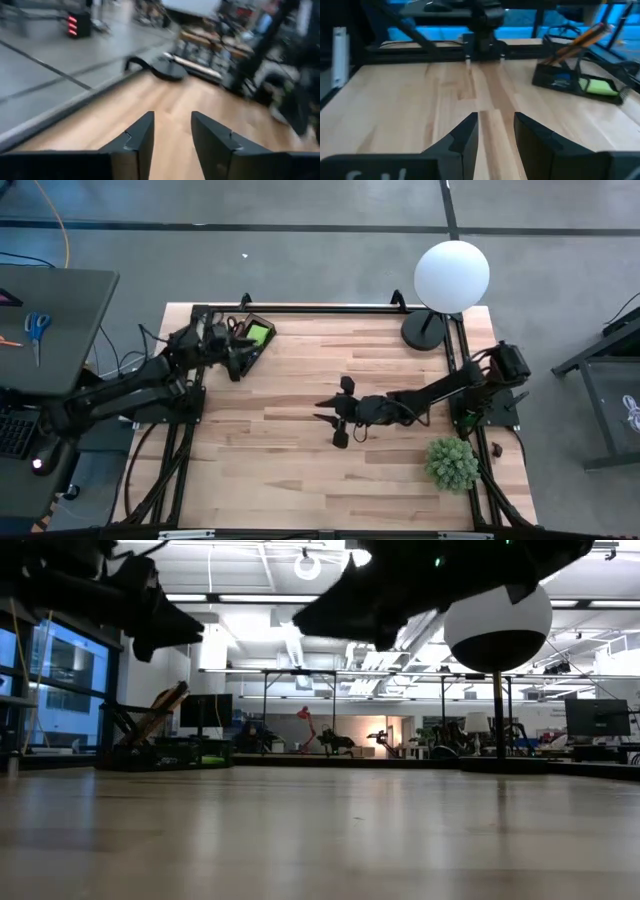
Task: Pick and place office supplies into organizer
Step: Return to Home Position
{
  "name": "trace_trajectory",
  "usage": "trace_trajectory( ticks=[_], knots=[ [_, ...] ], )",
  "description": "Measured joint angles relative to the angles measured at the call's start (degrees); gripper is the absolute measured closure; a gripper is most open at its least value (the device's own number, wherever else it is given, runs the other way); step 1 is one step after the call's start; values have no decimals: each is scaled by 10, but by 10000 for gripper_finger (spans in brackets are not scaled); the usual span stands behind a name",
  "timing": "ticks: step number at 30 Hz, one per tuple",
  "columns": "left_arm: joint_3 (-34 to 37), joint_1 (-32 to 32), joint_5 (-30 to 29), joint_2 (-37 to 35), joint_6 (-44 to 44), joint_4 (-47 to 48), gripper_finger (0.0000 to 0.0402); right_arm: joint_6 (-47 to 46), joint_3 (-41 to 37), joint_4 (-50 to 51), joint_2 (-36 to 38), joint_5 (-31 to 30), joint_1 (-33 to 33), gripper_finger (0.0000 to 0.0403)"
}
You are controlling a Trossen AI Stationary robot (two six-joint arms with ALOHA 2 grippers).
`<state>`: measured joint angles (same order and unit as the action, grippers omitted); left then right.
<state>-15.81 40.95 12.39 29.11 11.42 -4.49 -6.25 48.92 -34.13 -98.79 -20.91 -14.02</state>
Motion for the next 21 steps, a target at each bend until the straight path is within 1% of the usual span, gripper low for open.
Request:
trace_trajectory(
  ticks=[2, 4, 6, 9, 11, 13, 15, 18, 19, 21],
  knots=[
    [6, -37, 1, 1, 1, -8, 297, 5, 0, 20, 18, 18, 0, 286],
    [6, -81, -5, -1, 5, -25, 312, 4, 0, 60, 38, 21, 0, 286],
    [6, -132, -32, -2, 8, -26, 330, -2, 0, 108, 59, 13, 0, 286],
    [7, -213, -92, -7, -7, -29, 364, -3, 0, 171, 87, -16, 0, 286],
    [7, -262, -120, -10, -29, -39, 388, 1, -11, 187, 108, -30, 0, 286],
    [7, -300, -129, -20, -50, -43, 397, 4, -36, 181, 132, -31, 6, 286],
    [7, -320, -140, -32, -60, -46, 391, 1, -74, 166, 161, -20, 16, 287],
    [7, -315, -140, -53, -67, -20, 391, -23, -148, 127, 211, -2, 37, 287],
    [7, -312, -130, -57, -67, -11, 394, -30, -177, 106, 227, 6, 42, 287],
    [7, -307, -90, -62, -66, 3, 399, -44, -230, 54, 253, 17, 46, 287]
  ],
)
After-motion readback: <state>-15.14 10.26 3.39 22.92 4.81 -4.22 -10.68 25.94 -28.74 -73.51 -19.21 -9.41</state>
